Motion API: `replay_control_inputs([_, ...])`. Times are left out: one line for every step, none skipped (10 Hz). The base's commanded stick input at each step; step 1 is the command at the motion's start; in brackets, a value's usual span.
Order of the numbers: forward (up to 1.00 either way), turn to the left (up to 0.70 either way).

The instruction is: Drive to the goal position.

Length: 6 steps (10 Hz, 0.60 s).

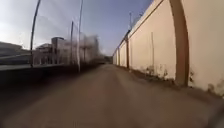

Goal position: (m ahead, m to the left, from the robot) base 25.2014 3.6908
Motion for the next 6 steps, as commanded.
replay_control_inputs([1.0,0.0])
replay_control_inputs([1.0,0.0])
replay_control_inputs([1.0,0.0])
replay_control_inputs([1.0,0.0])
replay_control_inputs([1.0,0.0])
replay_control_inputs([1.0,0.0])
